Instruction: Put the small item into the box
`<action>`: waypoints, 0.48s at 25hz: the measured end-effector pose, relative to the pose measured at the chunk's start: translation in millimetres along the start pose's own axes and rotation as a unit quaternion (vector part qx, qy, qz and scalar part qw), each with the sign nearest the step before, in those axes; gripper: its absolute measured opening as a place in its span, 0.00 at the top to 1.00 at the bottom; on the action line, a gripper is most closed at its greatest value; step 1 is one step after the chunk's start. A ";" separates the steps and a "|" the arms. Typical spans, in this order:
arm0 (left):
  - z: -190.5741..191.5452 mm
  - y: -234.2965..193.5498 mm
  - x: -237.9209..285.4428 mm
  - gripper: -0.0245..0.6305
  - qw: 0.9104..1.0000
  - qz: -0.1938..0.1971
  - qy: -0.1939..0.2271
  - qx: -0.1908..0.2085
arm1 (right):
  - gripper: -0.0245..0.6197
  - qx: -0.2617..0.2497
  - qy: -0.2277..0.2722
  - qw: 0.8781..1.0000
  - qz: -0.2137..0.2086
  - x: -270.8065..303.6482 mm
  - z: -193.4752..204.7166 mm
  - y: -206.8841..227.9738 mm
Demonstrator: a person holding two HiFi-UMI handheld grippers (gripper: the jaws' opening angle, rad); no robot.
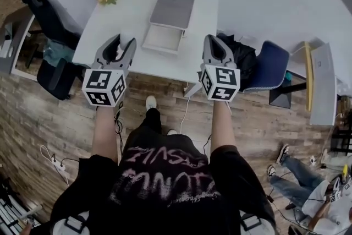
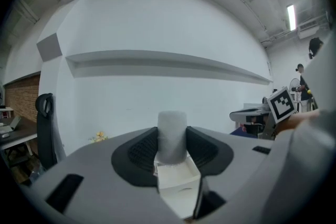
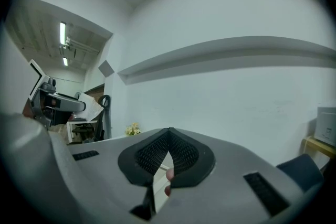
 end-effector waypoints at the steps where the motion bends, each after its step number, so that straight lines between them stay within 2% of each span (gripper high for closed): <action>1: -0.8 -4.5 9.2 0.70 1.000 0.001 -0.001 0.000 | 0.95 0.000 -0.001 1.000 0.001 8.9 -0.3 2.8; 12: -5.6 -41.4 113.8 0.70 0.998 0.054 -0.018 0.003 | 0.95 0.012 -0.018 0.999 0.046 91.7 -3.8 33.1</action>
Point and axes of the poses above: the fingertips, and each gripper's own axes: x forward along the fingers, y to its right, z out of its underside, the point moved 2 cm from there along -x, backward along the fingers, and after that the axes turned 10 degrees about -z, right-handed, at the moved point
